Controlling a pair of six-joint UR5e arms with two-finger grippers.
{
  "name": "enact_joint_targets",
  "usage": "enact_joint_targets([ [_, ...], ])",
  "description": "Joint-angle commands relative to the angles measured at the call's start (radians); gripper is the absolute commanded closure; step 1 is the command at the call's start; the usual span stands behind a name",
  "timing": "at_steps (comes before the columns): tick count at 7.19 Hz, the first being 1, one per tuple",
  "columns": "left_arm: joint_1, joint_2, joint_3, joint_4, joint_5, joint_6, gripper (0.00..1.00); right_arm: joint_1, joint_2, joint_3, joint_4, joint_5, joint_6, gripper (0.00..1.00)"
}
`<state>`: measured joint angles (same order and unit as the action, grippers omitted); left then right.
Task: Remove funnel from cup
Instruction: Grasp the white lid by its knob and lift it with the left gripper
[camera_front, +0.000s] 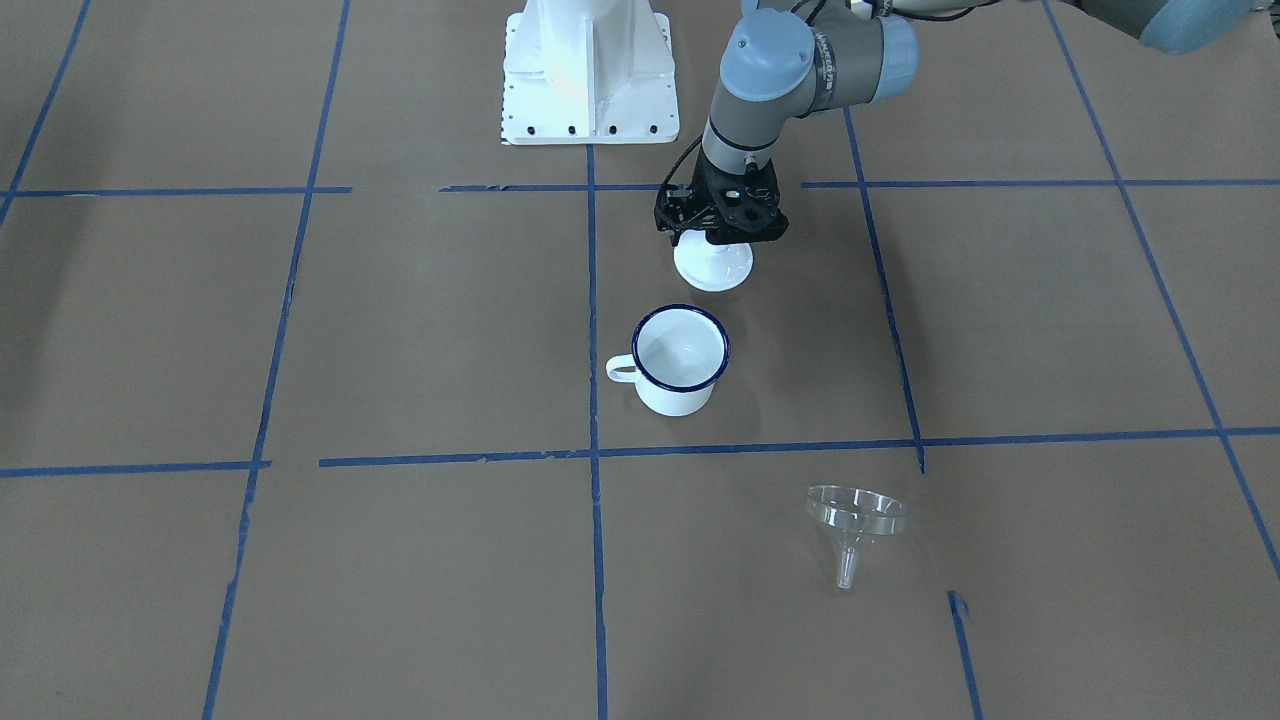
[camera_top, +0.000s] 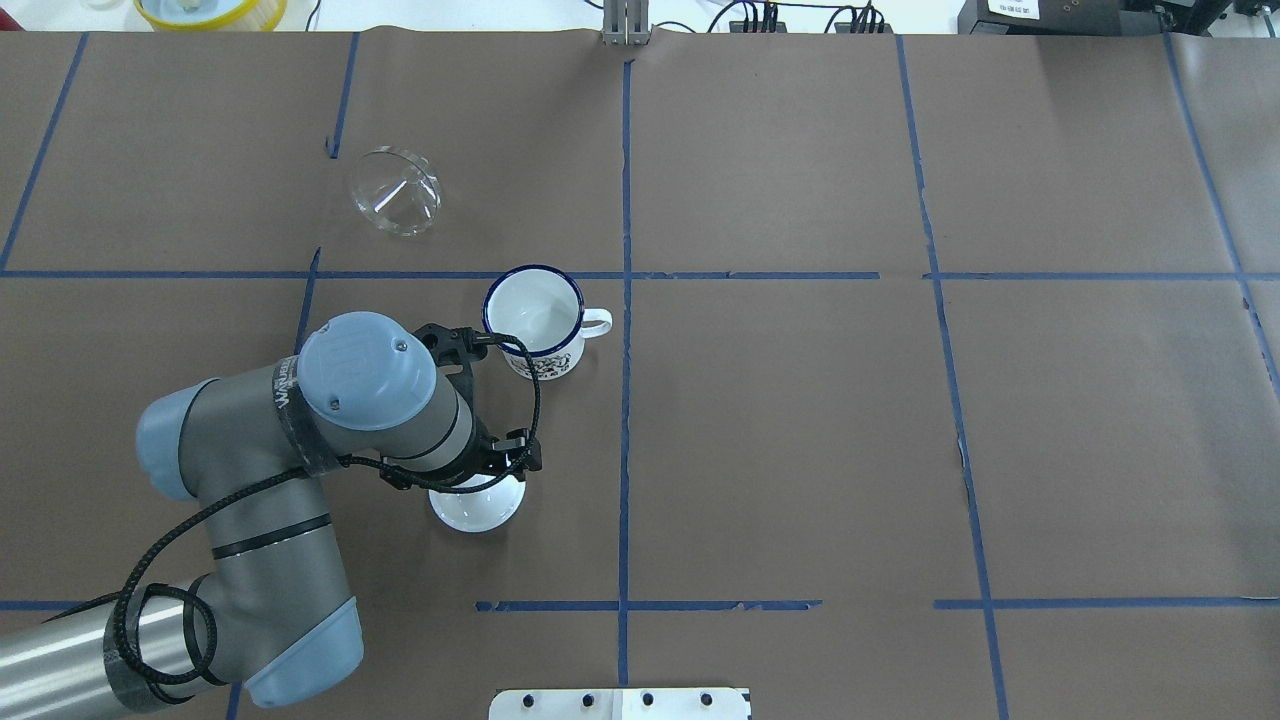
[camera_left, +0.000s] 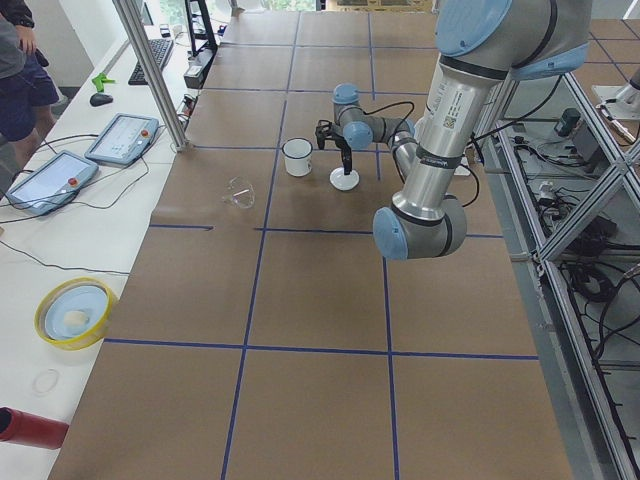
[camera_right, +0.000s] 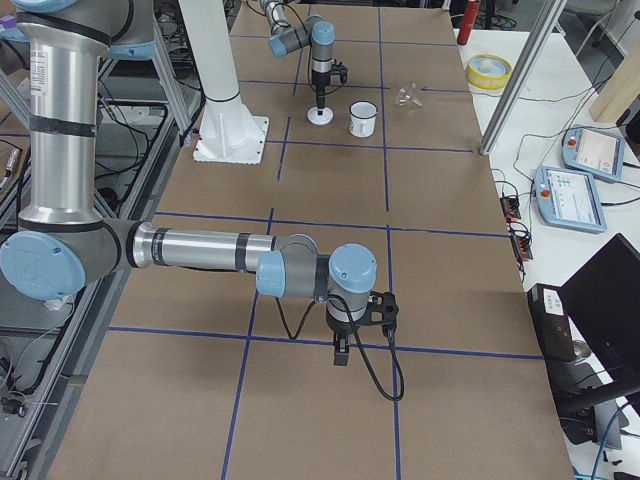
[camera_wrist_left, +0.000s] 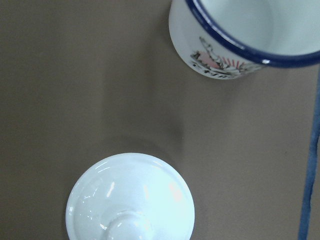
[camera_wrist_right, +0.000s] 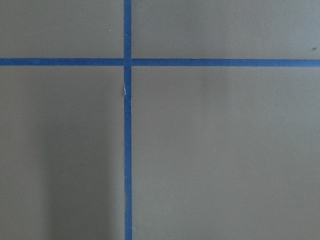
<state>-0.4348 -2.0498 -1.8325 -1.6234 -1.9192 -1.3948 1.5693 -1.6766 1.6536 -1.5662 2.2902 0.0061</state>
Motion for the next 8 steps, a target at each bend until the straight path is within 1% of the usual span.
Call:
enact_joint_targets([
  [1,0.001,0.005,0.012,0.013,0.002,0.005,0.12,0.000,0.000,0.000,0.000,0.000,0.000,0.00],
  [2,0.004,0.003,0.012,0.013,0.002,0.005,0.19,0.000,0.000,0.000,0.000,0.000,0.000,0.00],
  [3,0.004,0.003,0.010,0.013,0.000,0.005,0.32,0.000,0.000,0.000,0.000,0.000,0.000,0.00],
  [4,0.004,0.003,0.006,0.014,0.000,0.005,0.57,0.000,0.000,0.000,0.000,0.000,0.000,0.00],
  [5,0.001,0.003,-0.001,0.014,0.000,0.005,0.98,0.000,0.000,0.000,0.000,0.000,0.000,0.00],
  [7,-0.008,0.005,-0.005,0.023,0.002,0.005,1.00,0.000,0.000,0.000,0.000,0.000,0.000,0.00],
  [8,-0.010,-0.001,-0.014,0.057,0.000,0.005,1.00,0.000,0.000,0.000,0.000,0.000,0.000,0.00],
])
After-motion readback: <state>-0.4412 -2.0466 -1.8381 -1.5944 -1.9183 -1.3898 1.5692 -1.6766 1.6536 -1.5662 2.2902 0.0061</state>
